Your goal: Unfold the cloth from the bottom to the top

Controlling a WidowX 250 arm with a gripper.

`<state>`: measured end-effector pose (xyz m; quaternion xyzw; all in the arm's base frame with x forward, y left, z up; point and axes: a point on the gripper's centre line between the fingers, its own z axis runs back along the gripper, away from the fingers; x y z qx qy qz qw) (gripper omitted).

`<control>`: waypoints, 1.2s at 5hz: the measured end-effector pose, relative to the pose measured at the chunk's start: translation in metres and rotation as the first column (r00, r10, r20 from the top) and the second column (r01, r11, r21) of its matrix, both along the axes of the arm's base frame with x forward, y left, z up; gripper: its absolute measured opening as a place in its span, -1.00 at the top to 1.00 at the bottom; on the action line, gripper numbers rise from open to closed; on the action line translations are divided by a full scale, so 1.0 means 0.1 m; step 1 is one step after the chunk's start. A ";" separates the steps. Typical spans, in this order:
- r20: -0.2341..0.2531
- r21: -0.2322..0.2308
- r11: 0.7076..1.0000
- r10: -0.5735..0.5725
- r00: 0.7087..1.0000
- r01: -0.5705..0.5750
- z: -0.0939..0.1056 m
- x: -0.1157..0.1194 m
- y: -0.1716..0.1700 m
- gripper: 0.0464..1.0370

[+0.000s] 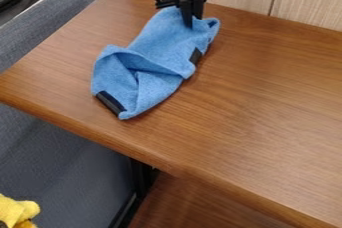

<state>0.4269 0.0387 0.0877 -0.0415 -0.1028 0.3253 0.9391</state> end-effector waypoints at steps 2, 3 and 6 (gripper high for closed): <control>-0.023 0.032 0.999 0.019 1.000 -0.019 -0.01 -0.01 0.05 0.08; -0.027 0.037 0.999 0.019 0.999 -0.018 -0.02 -0.01 0.06 -0.55; -0.011 0.045 0.998 -0.034 0.999 0.035 0.17 -0.07 0.05 -0.93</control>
